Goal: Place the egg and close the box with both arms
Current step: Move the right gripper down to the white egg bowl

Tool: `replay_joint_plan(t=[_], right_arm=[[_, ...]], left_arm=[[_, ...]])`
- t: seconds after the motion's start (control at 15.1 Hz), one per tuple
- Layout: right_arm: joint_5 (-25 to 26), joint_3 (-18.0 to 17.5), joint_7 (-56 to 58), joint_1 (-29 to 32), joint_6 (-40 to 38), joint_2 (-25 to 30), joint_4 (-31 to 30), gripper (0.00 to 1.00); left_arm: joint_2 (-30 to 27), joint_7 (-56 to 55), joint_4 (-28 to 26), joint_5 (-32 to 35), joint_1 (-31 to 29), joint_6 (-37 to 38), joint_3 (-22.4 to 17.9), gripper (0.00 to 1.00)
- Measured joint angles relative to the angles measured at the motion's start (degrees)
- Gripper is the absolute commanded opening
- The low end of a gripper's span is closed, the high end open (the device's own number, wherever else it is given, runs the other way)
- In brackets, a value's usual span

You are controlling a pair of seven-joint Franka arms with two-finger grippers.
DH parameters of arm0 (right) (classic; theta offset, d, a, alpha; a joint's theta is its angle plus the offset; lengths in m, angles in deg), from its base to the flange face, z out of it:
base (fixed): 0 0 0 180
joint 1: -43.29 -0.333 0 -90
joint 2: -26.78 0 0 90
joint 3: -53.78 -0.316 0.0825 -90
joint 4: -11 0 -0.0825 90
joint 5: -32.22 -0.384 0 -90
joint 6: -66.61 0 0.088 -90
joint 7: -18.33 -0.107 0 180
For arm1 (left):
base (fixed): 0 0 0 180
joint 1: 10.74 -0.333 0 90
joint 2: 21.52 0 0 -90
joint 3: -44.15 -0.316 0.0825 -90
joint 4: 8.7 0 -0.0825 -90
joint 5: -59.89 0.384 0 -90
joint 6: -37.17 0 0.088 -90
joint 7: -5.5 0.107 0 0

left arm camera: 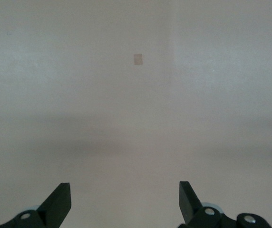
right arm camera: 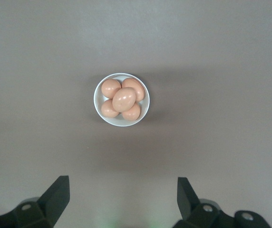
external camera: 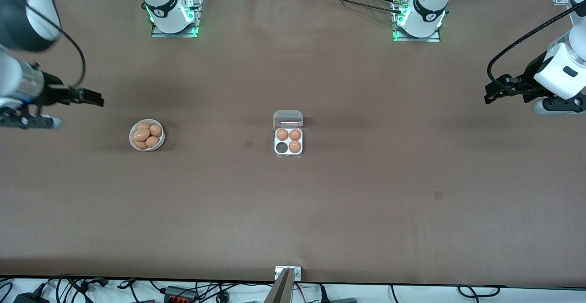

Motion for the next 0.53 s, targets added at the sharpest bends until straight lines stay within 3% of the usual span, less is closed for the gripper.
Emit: replay_joint_plan(t=[0.26, 0.53], right_arm=[[-0.61, 0.03, -1.33, 0.77, 2.27, -5.79, -0.04, 1.00], [-8.01, 0.18, -1.87, 5.14, 4.27, -11.67, -0.19, 1.00]], left_arm=[[-0.01, 0.00, 0.00, 0.00, 0.00, 0.00, 0.00, 1.00], [-0.03, 0.00, 0.00, 0.00, -0.01, 0.00, 0.00, 1.00]])
